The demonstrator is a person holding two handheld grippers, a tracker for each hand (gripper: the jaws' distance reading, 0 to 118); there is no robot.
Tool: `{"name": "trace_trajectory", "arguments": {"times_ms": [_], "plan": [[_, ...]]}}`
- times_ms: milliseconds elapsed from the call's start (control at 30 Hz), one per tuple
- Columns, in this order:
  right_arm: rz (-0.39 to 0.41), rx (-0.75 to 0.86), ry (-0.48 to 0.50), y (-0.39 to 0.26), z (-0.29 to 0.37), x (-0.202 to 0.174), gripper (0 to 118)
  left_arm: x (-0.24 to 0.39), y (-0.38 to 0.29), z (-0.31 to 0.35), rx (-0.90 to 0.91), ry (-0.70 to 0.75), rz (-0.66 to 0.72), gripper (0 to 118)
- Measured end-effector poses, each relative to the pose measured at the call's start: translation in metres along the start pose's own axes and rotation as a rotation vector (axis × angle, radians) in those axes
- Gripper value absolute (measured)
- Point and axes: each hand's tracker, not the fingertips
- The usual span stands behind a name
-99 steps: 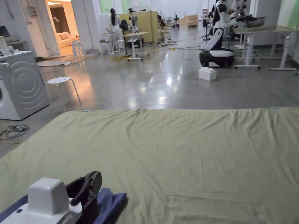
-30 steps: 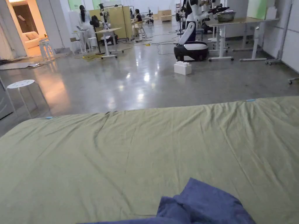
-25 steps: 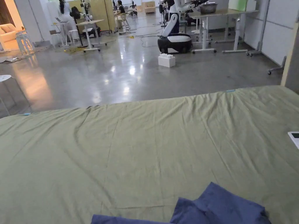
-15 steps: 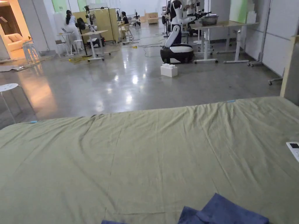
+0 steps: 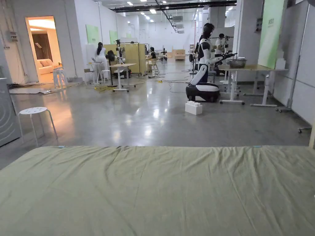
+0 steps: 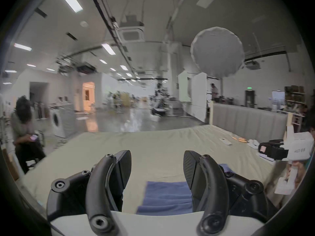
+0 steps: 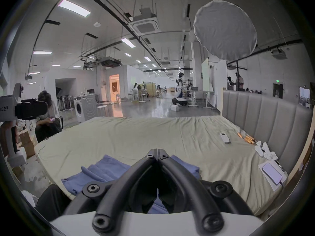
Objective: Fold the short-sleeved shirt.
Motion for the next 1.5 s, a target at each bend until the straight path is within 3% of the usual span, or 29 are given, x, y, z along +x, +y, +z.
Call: {"name": "trace_trajectory", "arguments": {"times_ms": [67, 100, 167, 233, 267, 367, 933, 1233, 1267, 1300, 1433, 1467, 1500], "plan": [[0.029, 0.020, -0.004, 0.001, 0.004, -0.006, 0, -0.006, -0.006, 0.020, 0.009, 0.058, -0.012, 59], [0.046, 0.027, -0.007, 0.001, 0.005, -0.007, 0, -0.008, -0.010, 0.028, 0.004, 0.069, -0.023, 49], [0.059, 0.028, -0.005, 0.001, 0.009, -0.008, 0, -0.005, -0.017, 0.037, -0.014, 0.084, -0.033, 19], [0.063, 0.028, -0.005, 0.001, 0.013, -0.008, 0, -0.003, -0.025, 0.048, -0.024, 0.079, -0.041, 17], [0.064, 0.029, -0.006, 0.000, 0.016, -0.008, 0, -0.003, -0.027, 0.052, -0.031, 0.057, -0.048, 8], [0.063, 0.029, -0.012, -0.004, 0.022, -0.008, 0, 0.009, -0.032, 0.058, -0.081, 0.070, -0.058, 0], [0.035, 0.002, -0.021, -0.010, 0.022, -0.004, 0, 0.011, -0.023, 0.030, -0.087, -0.002, -0.013, 0], [0.003, -0.078, -0.027, -0.029, 0.006, 0.007, 0, 0.000, -0.059, -0.082, -0.295, -0.125, 0.122, 0], [-0.006, -0.092, -0.032, -0.033, 0.004, 0.010, 0, -0.002, -0.067, -0.106, -0.343, -0.161, 0.147, 1], [-0.014, -0.104, -0.037, -0.038, 0.002, 0.013, 0, -0.004, -0.075, -0.126, -0.347, -0.158, 0.173, 12], [-0.044, -0.178, -0.076, -0.053, -0.007, 0.030, 0, -0.005, -0.109, -0.212, -0.480, -0.137, 0.191, 67], [-0.046, -0.199, -0.090, -0.056, -0.010, 0.035, 0, -0.004, -0.119, -0.239, -0.530, -0.135, 0.197, 75], [-0.046, -0.217, -0.100, -0.059, -0.012, 0.039, 0, -0.007, -0.128, -0.262, -0.580, -0.145, 0.239, 75]]}}
